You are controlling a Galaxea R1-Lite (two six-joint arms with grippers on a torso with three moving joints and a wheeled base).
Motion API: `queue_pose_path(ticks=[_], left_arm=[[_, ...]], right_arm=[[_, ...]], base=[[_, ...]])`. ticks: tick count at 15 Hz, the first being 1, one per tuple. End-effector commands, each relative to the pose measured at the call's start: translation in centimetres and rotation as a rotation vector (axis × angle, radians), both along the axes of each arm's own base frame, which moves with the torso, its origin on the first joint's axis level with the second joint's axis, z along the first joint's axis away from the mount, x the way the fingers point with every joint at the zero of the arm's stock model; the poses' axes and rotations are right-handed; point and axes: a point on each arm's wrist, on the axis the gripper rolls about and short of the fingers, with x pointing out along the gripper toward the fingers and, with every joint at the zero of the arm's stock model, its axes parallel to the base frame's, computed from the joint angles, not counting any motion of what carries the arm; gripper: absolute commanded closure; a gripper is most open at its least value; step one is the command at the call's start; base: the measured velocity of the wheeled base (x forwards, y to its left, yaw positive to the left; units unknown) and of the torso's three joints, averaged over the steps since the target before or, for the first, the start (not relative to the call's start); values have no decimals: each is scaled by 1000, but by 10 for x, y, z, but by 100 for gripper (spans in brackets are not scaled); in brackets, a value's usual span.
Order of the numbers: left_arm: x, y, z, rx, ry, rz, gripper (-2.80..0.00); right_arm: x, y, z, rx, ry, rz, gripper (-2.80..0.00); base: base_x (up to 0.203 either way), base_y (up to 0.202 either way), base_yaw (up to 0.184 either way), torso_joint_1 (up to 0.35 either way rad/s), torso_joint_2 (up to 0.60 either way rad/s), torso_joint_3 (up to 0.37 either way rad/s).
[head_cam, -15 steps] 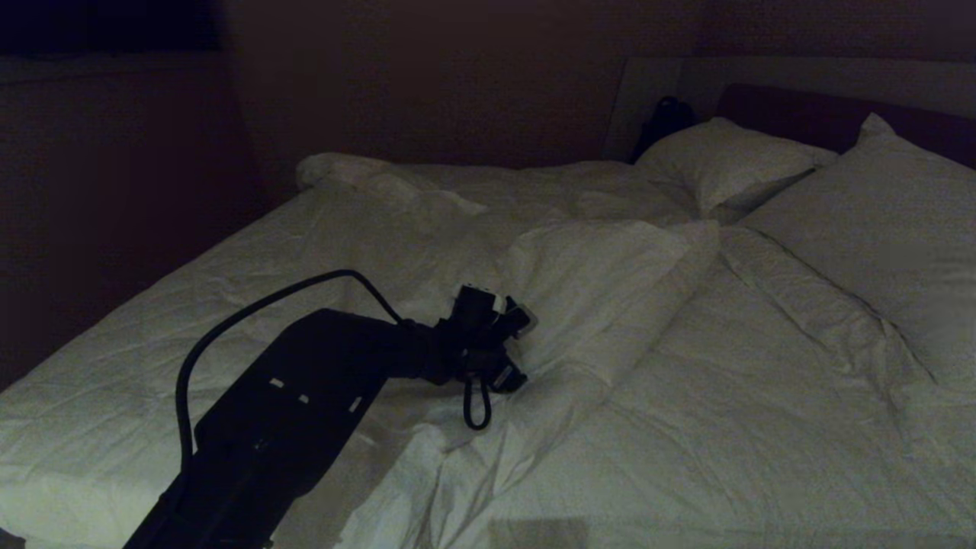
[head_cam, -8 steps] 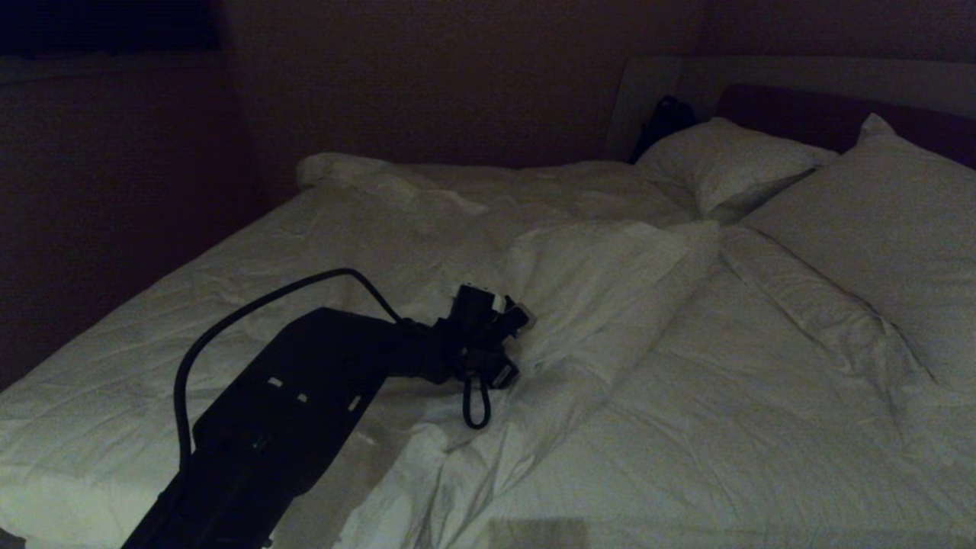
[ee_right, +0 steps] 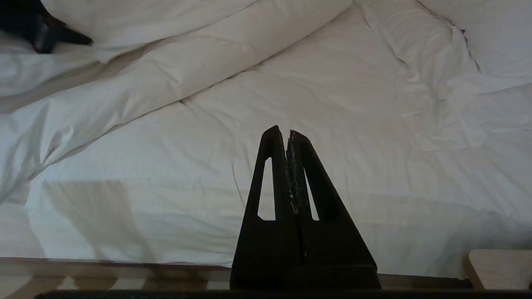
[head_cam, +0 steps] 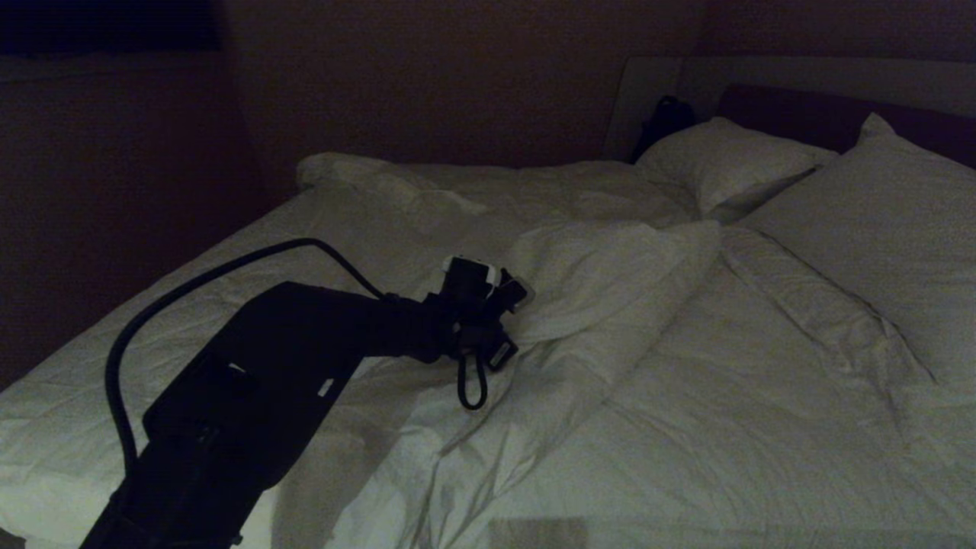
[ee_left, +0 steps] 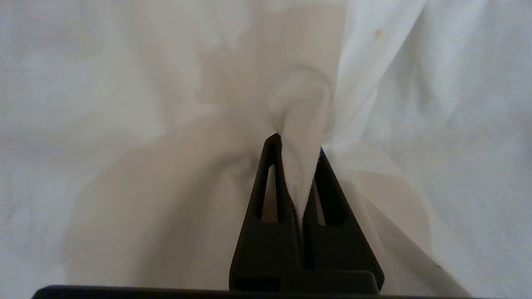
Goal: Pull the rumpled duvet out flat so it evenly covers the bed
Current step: Flatten the corners of the folded blanket
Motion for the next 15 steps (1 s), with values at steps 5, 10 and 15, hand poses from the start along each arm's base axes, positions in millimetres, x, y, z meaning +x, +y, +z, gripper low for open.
queue_pose_path(ticks=[5, 10, 15], left_arm=[[-28, 28, 65, -24, -61, 23, 0], [-65, 92, 120, -14, -114, 164, 0], [-107, 172, 139, -6, -99, 331, 0]], right_arm=[[0, 0, 0, 0, 1, 2, 0], [0, 0, 0, 0, 1, 2, 0], [0, 0, 0, 0, 1, 2, 0]], base=[[0, 0, 0, 0, 0, 0], [0, 0, 0, 0, 0, 0], [0, 0, 0, 0, 0, 0]])
